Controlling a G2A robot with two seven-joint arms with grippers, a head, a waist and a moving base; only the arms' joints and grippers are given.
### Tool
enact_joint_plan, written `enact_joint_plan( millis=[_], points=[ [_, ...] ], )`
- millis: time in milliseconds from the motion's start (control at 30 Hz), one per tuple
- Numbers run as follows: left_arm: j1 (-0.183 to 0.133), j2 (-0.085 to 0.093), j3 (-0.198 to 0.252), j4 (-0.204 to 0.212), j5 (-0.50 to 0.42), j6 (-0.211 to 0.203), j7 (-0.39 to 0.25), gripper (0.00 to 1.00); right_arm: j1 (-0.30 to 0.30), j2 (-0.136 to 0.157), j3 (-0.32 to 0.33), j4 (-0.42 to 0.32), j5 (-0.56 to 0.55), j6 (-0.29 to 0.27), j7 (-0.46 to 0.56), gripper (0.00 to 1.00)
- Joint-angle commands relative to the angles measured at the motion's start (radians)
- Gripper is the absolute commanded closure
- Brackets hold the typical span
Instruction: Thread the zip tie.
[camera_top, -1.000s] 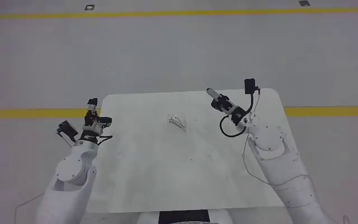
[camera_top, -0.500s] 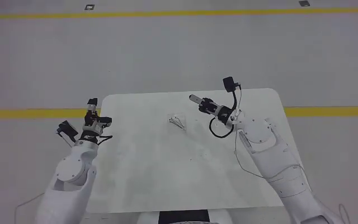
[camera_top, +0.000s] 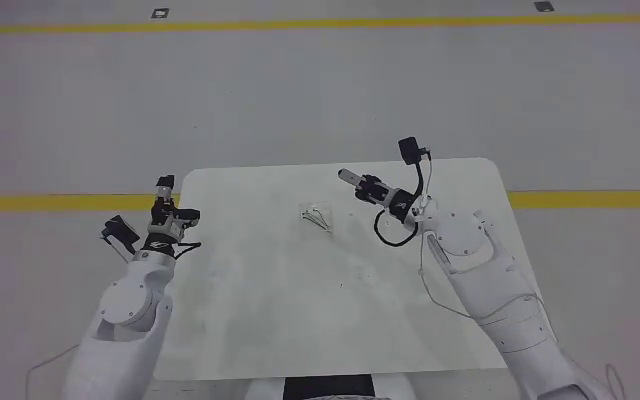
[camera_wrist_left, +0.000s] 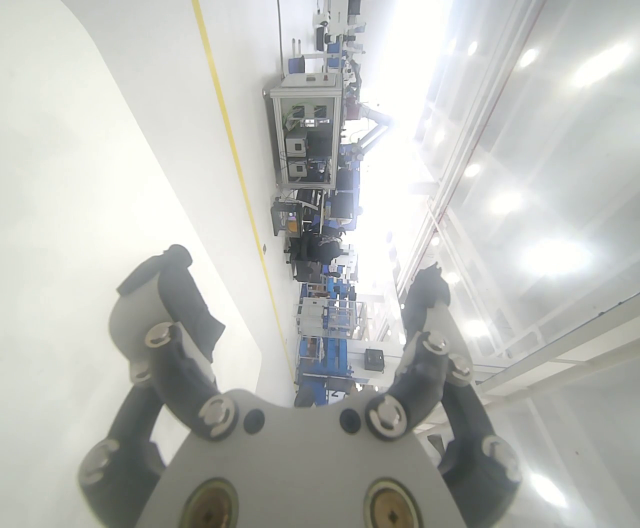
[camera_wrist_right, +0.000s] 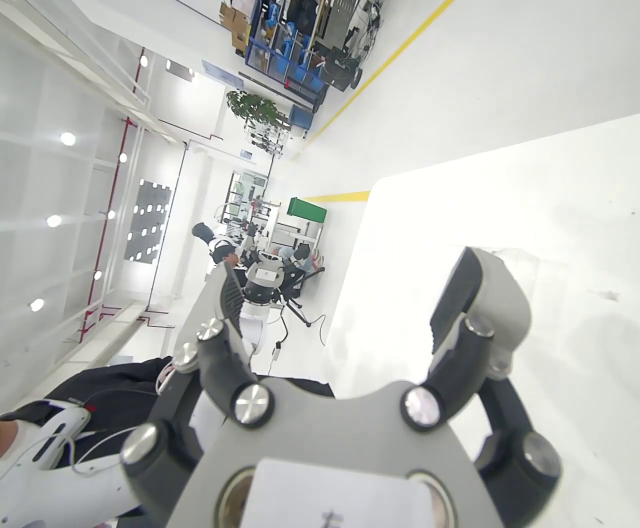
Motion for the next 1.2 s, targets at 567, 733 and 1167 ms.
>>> enact_joint_plan(
  millis=[567, 733, 1167],
  points=[
    [0.000, 0.000, 0.000, 0.000, 0.000, 0.000, 0.000, 0.00, 0.478, -0.134, -0.423, 0.451, -0.142, 0.012, 0.303, 0.00],
    [0.000, 0.000, 0.000, 0.000, 0.000, 0.000, 0.000, 0.00, 0.478, -0.134, -0.423, 0.451, -0.142, 0.012, 0.303, 0.00],
    [0.000, 0.000, 0.000, 0.000, 0.000, 0.000, 0.000, 0.00, 0.571, -0.209, -0.562, 0.546, -0.171, 0.043, 0.355, 0.00]
  ],
)
